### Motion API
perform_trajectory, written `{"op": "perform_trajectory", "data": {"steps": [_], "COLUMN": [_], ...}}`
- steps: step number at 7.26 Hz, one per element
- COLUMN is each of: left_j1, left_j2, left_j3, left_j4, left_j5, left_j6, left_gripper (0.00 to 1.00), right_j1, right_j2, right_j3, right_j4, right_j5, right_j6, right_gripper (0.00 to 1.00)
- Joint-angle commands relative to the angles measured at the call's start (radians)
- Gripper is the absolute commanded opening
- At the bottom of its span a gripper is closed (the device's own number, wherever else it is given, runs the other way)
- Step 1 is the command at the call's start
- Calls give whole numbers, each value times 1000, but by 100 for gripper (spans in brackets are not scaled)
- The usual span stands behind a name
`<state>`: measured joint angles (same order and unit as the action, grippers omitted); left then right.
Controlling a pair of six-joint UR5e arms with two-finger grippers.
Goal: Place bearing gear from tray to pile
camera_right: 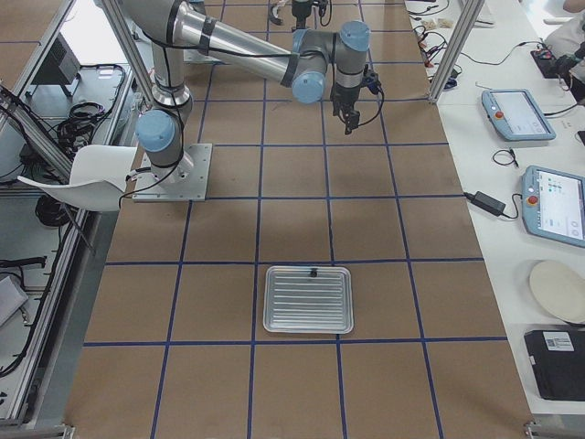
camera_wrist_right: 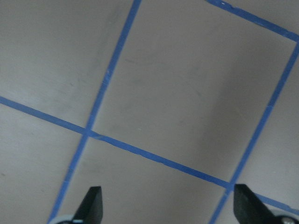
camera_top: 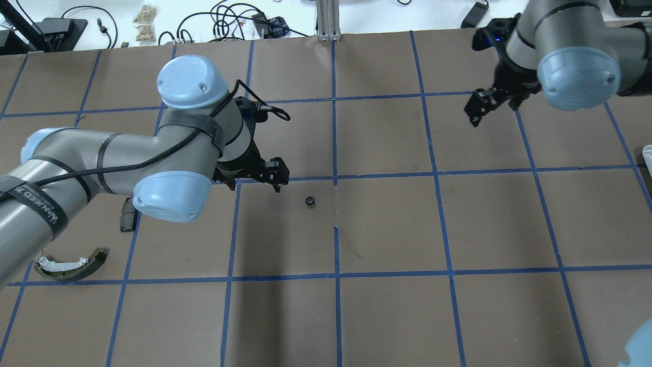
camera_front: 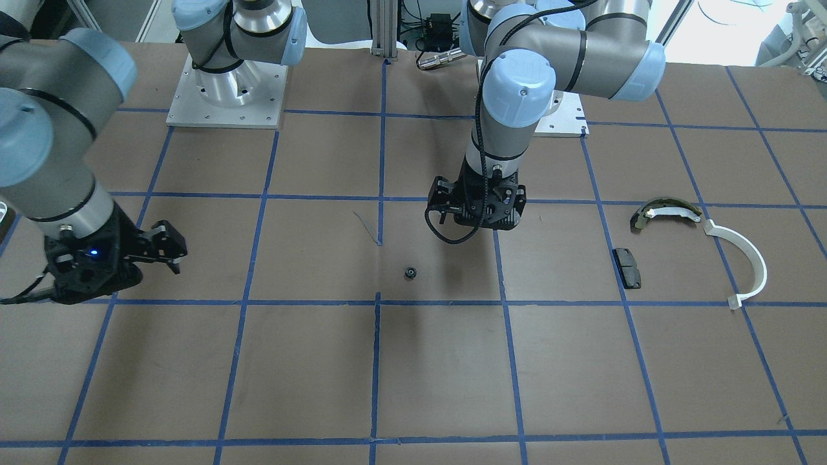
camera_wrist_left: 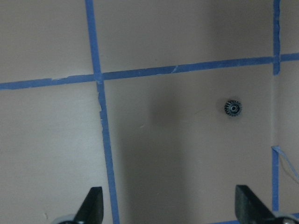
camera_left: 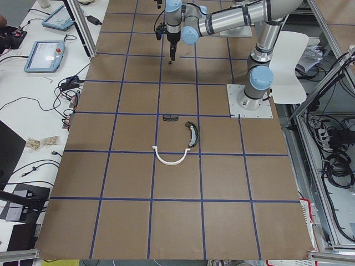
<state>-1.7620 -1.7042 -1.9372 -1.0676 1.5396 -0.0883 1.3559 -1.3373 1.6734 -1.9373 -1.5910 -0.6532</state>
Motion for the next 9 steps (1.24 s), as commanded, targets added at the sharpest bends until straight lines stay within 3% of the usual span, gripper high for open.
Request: {"op": "perform_trajectory", "data": {"steps": [1,3,5,6,7,8,9], "left_j1": [-63,-91,-96,-96,-96,-96,-97], "left_j2": [-86,-164,-231,-257,-282,-305,-324], "left_j3": [-9,-9,-9,-3,-3,-5,-5], "left_j4": [101,191,285,296,329,384,396], "left_j5": [-19,-19,-21,-15,-12,-19,-19], "left_j6": [-28,-61,-61,-59,-61,-79,-76], "left_gripper": [100,100,100,100,100,100,96], "right_j1": [-205,-386,-527,-544,-567,-593,-615], "right_j2": [-5,22,123,186,219,243,274], "right_j3": [0,0,-10,-9,-9,-3,-9], "right_j4": [-2,-15,-70,-203,-242,-242,-267], "right_j5": [-12,-7,-7,-10,-33,-109,-104], "right_j6": [-387,-714,-1057,-1208,-1315,-1453,-1474], "right_gripper": [100,100,100,100,100,100,100]}}
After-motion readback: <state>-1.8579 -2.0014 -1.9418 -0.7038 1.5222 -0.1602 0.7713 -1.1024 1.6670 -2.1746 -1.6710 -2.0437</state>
